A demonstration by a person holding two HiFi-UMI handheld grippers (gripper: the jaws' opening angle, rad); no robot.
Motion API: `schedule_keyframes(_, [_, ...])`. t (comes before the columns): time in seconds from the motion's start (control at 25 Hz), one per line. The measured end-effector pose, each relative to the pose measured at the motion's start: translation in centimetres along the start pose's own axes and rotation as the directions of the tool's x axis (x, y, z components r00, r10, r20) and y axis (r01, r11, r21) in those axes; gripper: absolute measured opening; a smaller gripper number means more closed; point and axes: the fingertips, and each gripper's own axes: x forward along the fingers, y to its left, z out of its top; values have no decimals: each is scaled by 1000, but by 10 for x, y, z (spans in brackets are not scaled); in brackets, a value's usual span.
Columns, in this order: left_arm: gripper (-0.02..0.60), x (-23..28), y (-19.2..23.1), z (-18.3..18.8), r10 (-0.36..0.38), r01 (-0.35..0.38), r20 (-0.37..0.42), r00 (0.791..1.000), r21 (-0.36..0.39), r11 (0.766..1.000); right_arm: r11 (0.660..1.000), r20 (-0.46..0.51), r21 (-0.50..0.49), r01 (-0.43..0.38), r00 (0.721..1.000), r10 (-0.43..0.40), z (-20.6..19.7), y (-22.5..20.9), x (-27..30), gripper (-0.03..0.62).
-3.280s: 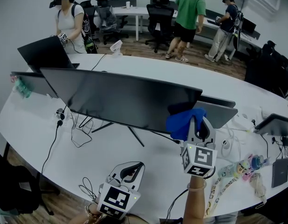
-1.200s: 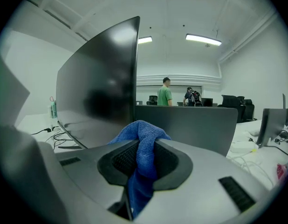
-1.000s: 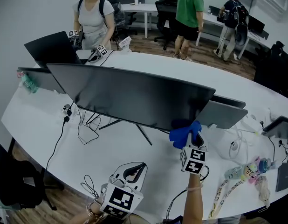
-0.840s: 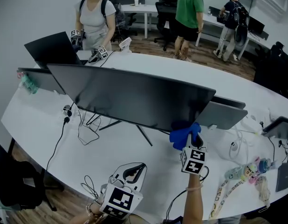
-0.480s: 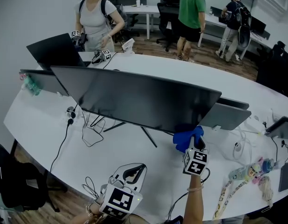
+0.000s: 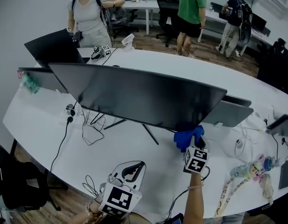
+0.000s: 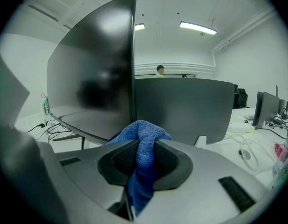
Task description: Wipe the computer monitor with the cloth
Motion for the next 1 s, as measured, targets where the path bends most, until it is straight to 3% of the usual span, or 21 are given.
schedule_keyframes(0.36, [9,-5,8,-6,13,-12,-9,1000,28,1000,999,-36,36,27,999,-26,-16,-1,4,72])
schedule_keyframes(0.6, [9,-8,11,-3,12,-12,24,1000,-19,1000,997,-61,61,41,997,-37,-27,-1,7,72])
schedule_keyframes(1.0, [9,-18,22,-5,-1,1,24,1000,-7,1000,991,-99,107,79,993,-69,-38,4,9,72])
